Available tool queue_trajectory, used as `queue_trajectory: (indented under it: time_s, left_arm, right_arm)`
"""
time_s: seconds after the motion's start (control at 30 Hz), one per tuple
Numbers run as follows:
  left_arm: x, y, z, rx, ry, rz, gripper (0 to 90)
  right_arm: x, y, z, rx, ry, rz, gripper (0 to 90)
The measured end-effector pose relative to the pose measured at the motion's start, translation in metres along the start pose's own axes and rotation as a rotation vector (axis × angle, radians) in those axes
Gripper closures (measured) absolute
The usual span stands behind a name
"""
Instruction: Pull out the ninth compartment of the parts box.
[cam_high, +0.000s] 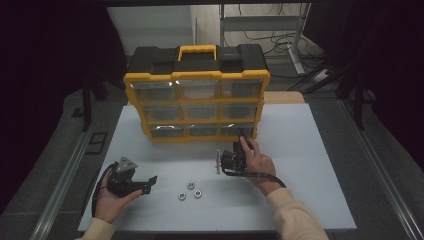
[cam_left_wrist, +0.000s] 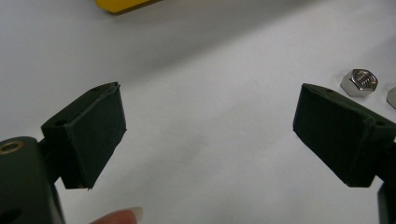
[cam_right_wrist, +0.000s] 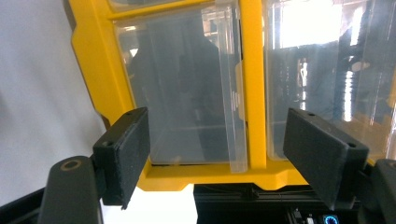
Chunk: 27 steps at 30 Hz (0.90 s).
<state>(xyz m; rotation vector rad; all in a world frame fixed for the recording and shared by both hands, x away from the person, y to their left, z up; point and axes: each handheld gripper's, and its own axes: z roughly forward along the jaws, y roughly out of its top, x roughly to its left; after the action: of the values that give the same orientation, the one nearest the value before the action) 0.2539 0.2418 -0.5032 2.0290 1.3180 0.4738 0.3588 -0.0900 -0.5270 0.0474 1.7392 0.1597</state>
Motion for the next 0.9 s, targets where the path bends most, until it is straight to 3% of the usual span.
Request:
queue_trajectory:
  time_s: [0.17, 0.2, 0.23, 0.3, 0.37, 0.4, 0.5, 0.63, 0.73, 0.9]
  left_arm:
    - [0.0, 0.0, 0.0, -0.001, 0.0, 0.0, 10.1]
    - [0.0, 0.0, 0.0, -0.001, 0.0, 0.0, 10.1]
    - [0.0, 0.0, 0.0, 0.0, -0.001, 0.001, 10.1]
    - [0.001, 0.0, 0.0, 0.0, 0.0, 0.0, 10.1]
    - [0.0, 0.0, 0.0, 0.001, -0.001, 0.0, 10.1]
    - [0.0, 0.0, 0.0, 0.001, -0.001, 0.0, 10.1]
    - [0.001, 0.0, 0.0, 0.003, 0.0, 0.001, 10.1]
    - [0.001, 0.0, 0.0, 0.002, 0.001, 0.0, 10.1]
    - [0.001, 0.0, 0.0, 0.002, 0.001, 0.0, 10.1]
    - [0.001, -0.001, 0.0, 0.002, 0.001, 0.0, 10.0]
  right_arm:
    - [0.0, 0.0, 0.004, 0.002, 0.001, -0.005, 25.5]
    - [-0.001, 0.001, 0.002, 0.027, 0.013, -0.014, 25.7]
    - [0.0, 0.0, 0.005, 0.005, 0.006, -0.006, 25.9]
    - [-0.002, 0.0, 0.004, 0.033, 0.013, -0.017, 26.2]
    - [-0.002, 0.0, 0.008, 0.008, 0.005, -0.005, 26.6]
    - [-0.003, 0.0, 0.007, 0.032, 0.006, -0.009, 26.8]
    - [-0.003, -0.001, 0.01, 0.016, 0.012, -0.006, 27.4]
    - [-0.003, -0.001, 0.01, 0.037, 0.008, -0.012, 28.2]
    - [-0.001, -0.002, 0.014, 0.01, 0.011, -0.003, 29.7]
    - [-0.002, 0.0, 0.014, 0.039, 0.025, -0.027, 32.3]
